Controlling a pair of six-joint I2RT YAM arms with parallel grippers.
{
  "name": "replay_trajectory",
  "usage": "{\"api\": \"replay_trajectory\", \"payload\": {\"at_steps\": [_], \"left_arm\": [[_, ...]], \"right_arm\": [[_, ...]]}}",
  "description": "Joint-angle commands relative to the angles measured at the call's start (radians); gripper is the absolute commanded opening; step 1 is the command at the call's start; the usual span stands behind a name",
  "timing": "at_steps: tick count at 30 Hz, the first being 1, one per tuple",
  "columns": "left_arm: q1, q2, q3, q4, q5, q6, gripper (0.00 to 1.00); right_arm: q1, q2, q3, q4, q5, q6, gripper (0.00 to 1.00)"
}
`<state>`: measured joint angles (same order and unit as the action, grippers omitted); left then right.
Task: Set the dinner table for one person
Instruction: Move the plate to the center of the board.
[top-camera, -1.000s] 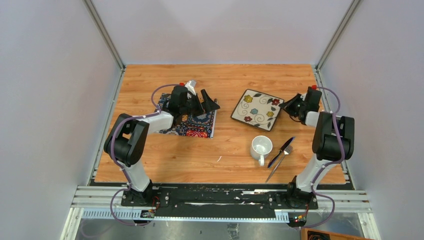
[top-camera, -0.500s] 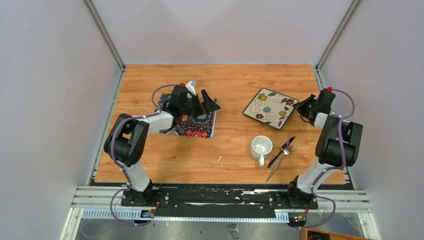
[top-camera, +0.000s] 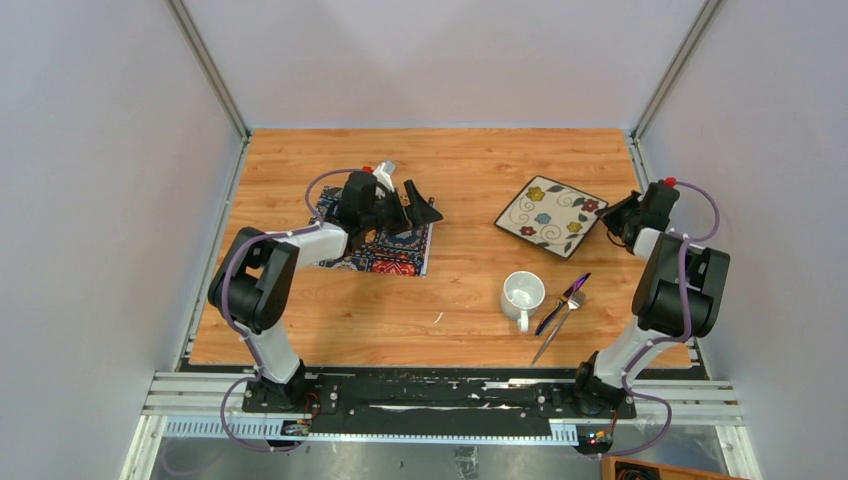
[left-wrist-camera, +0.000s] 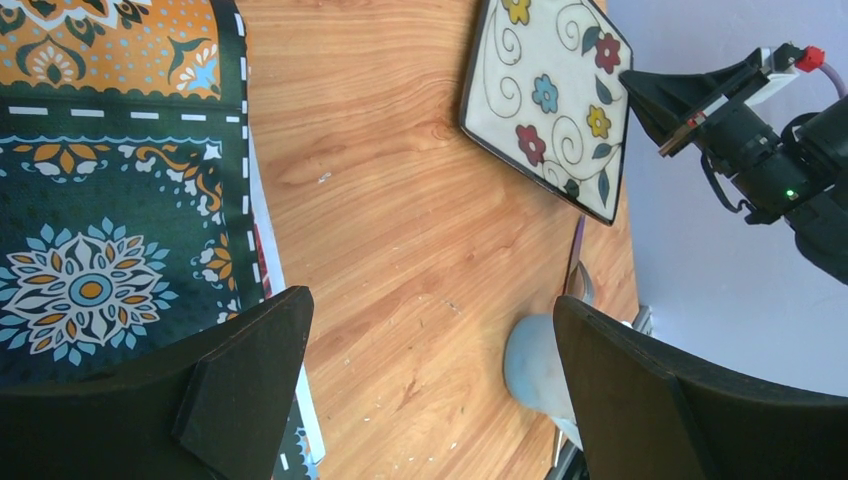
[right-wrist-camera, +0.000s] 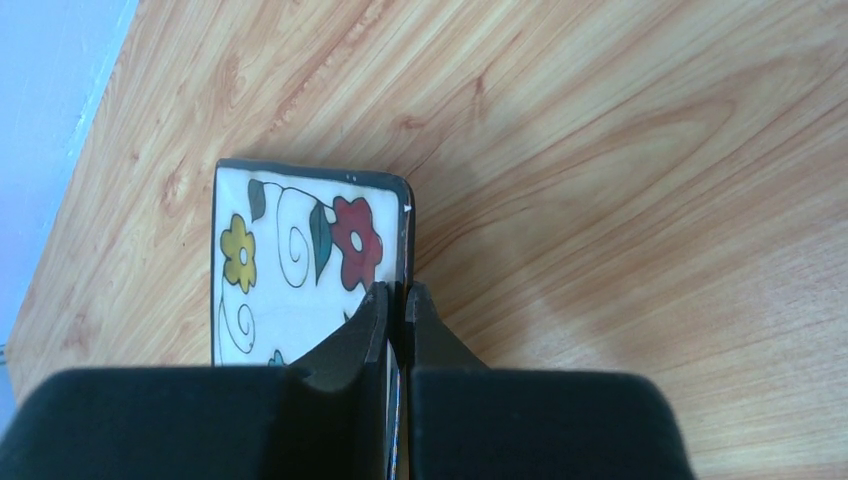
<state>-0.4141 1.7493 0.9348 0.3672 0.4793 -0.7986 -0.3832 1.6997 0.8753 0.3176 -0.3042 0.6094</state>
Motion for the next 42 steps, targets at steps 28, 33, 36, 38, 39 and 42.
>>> {"api": "replay_trajectory", "payload": {"at_steps": [28,33,36,38,39,42], "left_arm": [[-0.009,-0.060,-0.024,0.024,0.028,-0.038,0.98],[-0.009,-0.084,-0.034,0.024,0.026,-0.042,0.98],[-0.009,-0.088,-0.033,0.024,0.030,-0.044,0.98],[-0.009,-0.086,-0.031,0.025,0.030,-0.044,0.98],[-0.009,-0.084,-0.030,0.024,0.031,-0.045,0.98],[-0.009,-0.080,-0.031,0.025,0.034,-0.044,0.98]], "right_arm": [[-0.018,0.167,0.089,-0.328,0.281,0.016,0.00],[-0.017,0.176,0.109,-0.372,0.283,0.018,0.00],[-0.018,0.177,0.116,-0.382,0.284,0.013,0.00],[-0.017,0.172,0.115,-0.387,0.292,0.012,0.14],[-0.017,0.167,0.112,-0.387,0.291,0.010,0.21],[-0.016,0.153,0.114,-0.387,0.292,0.000,0.40]]}}
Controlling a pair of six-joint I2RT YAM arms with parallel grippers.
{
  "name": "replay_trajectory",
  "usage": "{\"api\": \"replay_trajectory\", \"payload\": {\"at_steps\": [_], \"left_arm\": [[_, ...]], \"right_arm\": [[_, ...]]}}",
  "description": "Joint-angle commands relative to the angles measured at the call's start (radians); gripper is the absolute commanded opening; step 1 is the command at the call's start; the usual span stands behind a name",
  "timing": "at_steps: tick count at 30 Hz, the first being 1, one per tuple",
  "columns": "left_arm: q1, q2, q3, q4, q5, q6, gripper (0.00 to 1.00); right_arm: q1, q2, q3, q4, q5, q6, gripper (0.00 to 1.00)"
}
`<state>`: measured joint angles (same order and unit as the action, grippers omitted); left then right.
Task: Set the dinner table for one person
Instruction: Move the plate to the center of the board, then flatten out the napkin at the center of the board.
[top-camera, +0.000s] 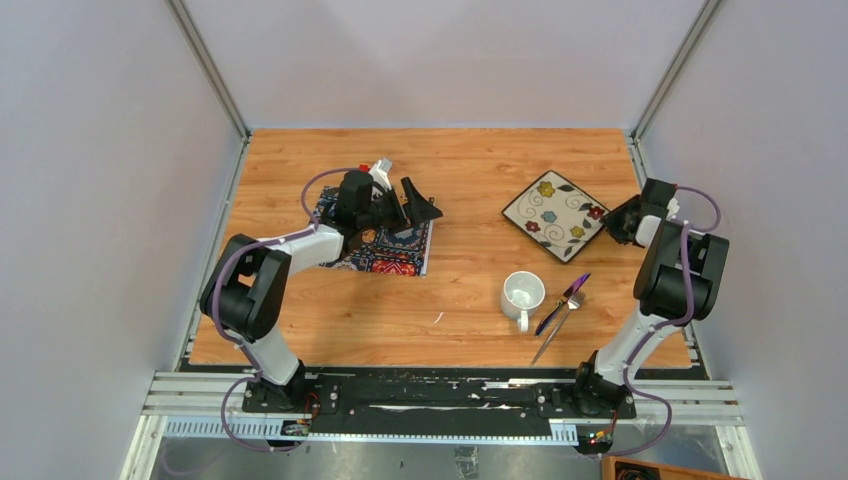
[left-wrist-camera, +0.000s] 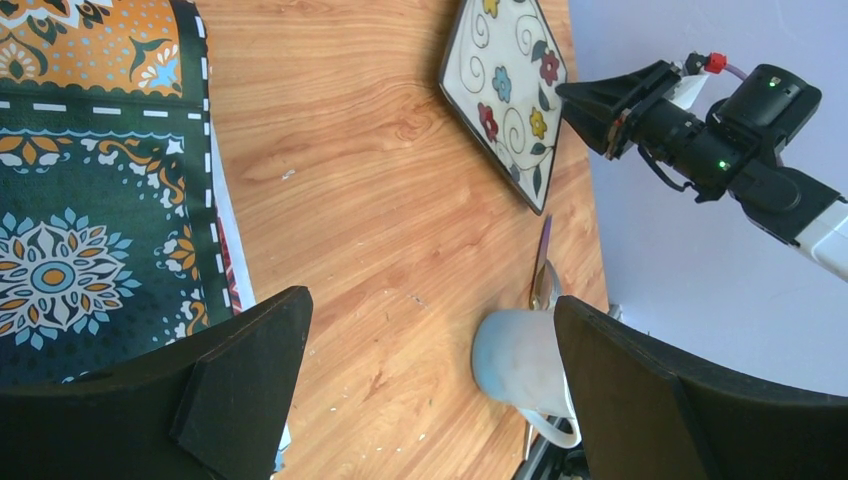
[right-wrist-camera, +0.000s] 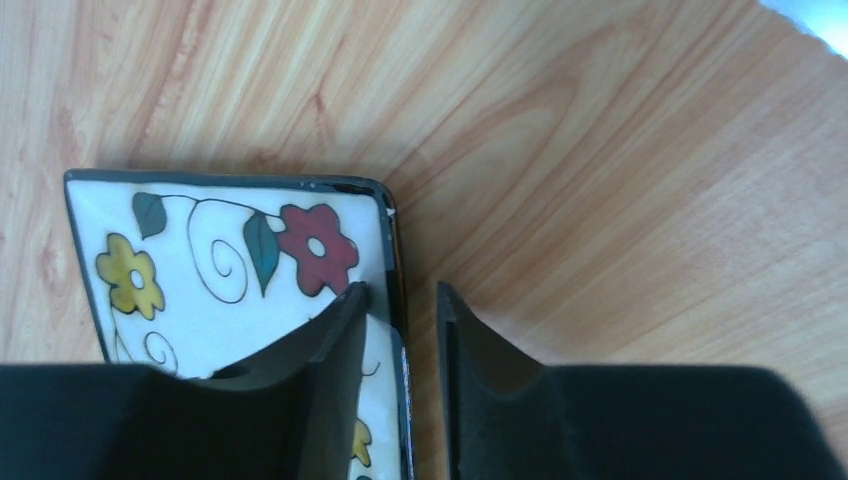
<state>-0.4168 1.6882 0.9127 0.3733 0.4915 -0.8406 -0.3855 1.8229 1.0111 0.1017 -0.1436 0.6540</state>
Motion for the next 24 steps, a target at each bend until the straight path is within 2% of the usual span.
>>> {"api": "replay_trajectory", "payload": {"at_steps": [1,7,15,24], "left_arm": [[-0.007,-0.018,-0.009,0.019,0.022,-0.002,0.98],[-0.007,-0.001,-0.005,0.019,0.018,0.005,0.98],[-0.005,0.054,0.009,0.012,-0.033,0.045,1.00],[-0.005,0.028,0.133,-0.324,-0.312,0.270,1.00]], "right_arm": [[-0.014,0.026,-0.022,-0.172,0.133,-0.048,0.42],[-0.005,-0.026,-0.024,-0.193,0.143,-0.062,0.55],[0.057,-0.143,-0.019,-0.242,0.219,-0.095,0.61],[0.244,-0.278,-0.029,-0.275,0.382,-0.153,0.62]]}}
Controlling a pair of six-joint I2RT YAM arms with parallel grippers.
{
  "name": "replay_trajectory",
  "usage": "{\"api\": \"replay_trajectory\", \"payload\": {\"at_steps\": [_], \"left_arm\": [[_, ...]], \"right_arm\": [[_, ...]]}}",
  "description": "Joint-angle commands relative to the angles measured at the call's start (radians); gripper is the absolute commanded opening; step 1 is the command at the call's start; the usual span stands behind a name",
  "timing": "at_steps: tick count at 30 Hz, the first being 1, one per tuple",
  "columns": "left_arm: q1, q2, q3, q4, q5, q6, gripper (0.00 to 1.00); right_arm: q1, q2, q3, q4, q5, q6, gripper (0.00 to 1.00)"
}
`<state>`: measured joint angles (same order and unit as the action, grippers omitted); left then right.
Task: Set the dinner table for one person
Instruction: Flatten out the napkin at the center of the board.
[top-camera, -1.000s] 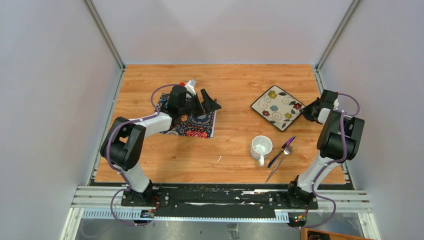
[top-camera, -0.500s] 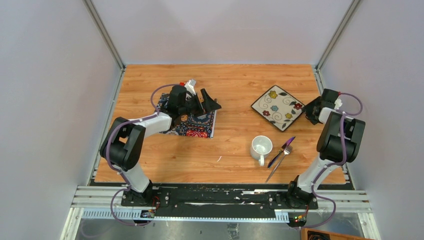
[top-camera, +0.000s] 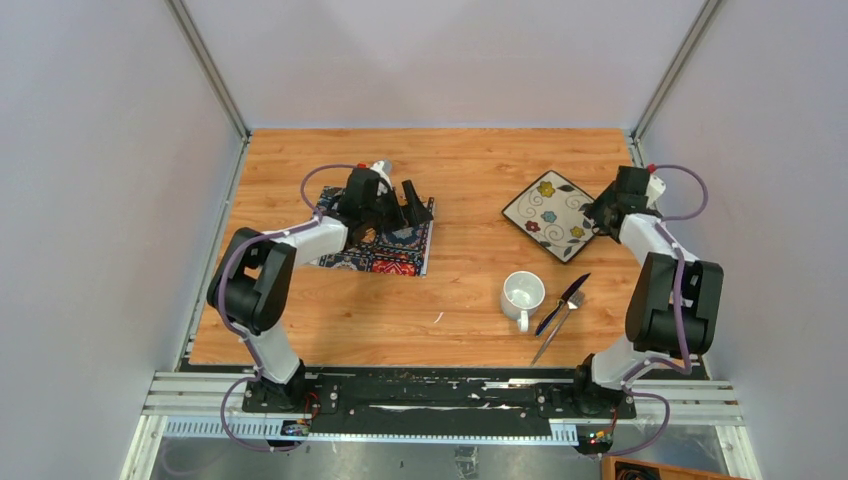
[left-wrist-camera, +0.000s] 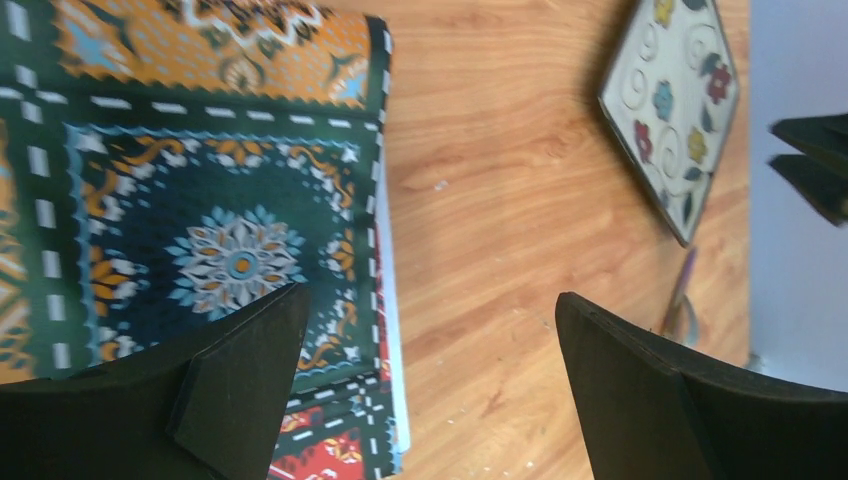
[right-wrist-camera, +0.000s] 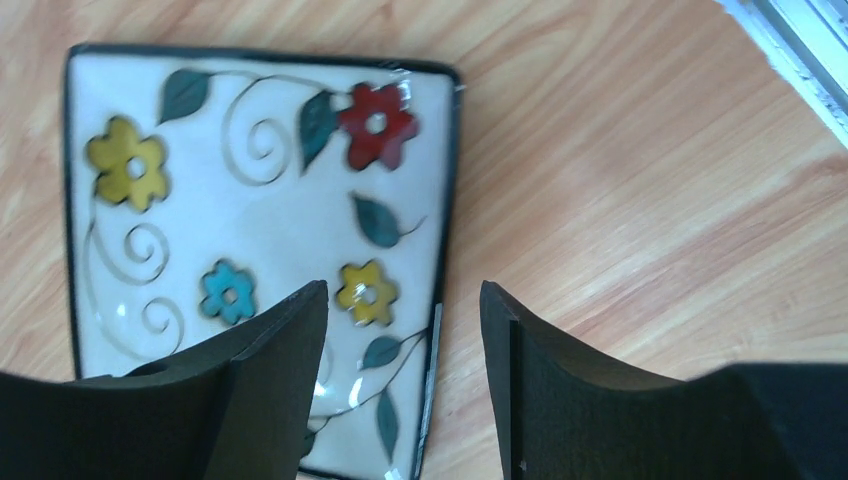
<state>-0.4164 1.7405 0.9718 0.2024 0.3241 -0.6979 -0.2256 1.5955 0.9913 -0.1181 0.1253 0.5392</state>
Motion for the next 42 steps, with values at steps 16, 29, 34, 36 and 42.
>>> {"api": "replay_trajectory", "payload": {"at_steps": [16,29,34,36,42], "left_arm": [[0.101,-0.178,-0.005,-0.379,-0.521,0.088,0.97],[0.233,-0.474,-0.205,-0.426,-0.714,0.065,0.89],[0.370,-0.490,-0.305,-0.351,-0.558,0.020,0.89],[0.405,-0.483,-0.336,-0.326,-0.531,0.006,0.88],[0.459,-0.464,-0.378,-0.253,-0.470,-0.039,0.88]], "right_arm": [[0.552,0.186,0.302,-0.075,-0.022,-0.193,0.62],[0.640,0.525,0.641,-0.052,-0.286,-0.239,0.67],[0.682,0.568,0.707,-0.042,-0.356,-0.249,0.67],[0.699,0.578,0.728,-0.026,-0.378,-0.262,0.67],[0.722,0.650,0.813,-0.018,-0.416,-0.273,0.68]]}}
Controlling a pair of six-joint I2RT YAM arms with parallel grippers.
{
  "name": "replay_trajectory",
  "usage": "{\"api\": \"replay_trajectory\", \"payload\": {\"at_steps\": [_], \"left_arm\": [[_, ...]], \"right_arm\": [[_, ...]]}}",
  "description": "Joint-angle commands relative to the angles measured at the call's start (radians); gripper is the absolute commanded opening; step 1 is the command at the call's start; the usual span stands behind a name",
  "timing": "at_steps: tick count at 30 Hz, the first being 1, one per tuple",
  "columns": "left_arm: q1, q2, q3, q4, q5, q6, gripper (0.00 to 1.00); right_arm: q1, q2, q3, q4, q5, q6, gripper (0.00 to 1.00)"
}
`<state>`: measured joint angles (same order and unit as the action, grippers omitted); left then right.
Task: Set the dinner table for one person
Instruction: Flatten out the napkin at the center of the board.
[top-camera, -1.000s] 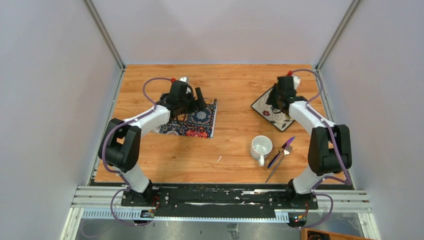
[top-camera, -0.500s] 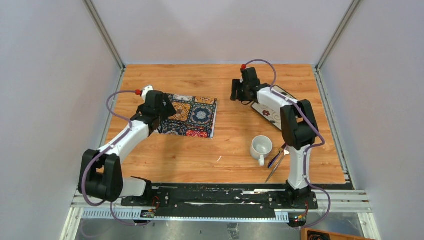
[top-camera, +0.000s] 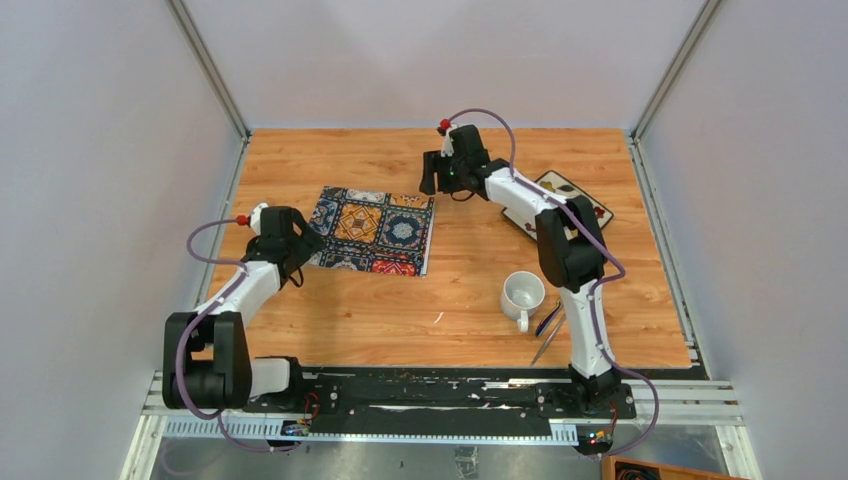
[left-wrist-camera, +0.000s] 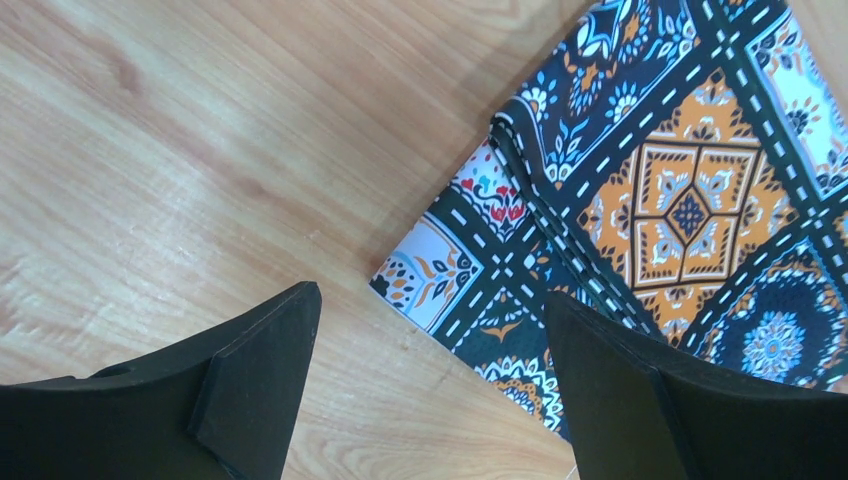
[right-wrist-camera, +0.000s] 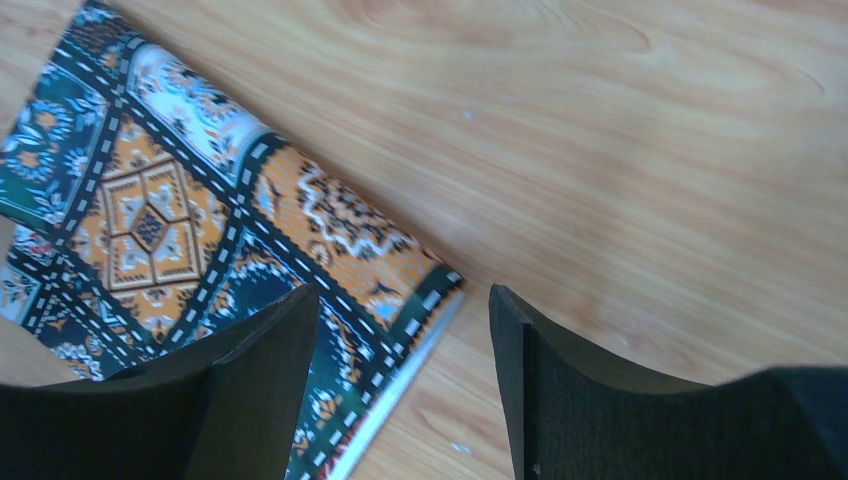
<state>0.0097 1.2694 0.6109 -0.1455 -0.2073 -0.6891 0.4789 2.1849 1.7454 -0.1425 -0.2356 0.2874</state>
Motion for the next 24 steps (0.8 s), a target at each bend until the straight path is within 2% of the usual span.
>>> {"api": "replay_trajectory", "payload": {"at_steps": [1,12,21,24], "left_arm": [[0.038,0.013,-0.022,0.112,0.077,-0.057,0.88],[0.055,0.021,-0.042,0.197,0.191,-0.077,0.86],[0.055,0.041,-0.051,0.218,0.228,-0.075,0.85],[0.056,0.046,-0.052,0.220,0.227,-0.070,0.85]], "right_arm": [[0.018,0.069,0.064,0.007,-0.060,-0.018,0.68],[0.029,0.097,-0.018,0.031,-0.007,-0.057,0.69],[0.030,0.144,-0.028,0.081,-0.064,-0.027,0.69],[0.030,0.154,-0.019,0.084,-0.079,-0.022,0.62]]}}
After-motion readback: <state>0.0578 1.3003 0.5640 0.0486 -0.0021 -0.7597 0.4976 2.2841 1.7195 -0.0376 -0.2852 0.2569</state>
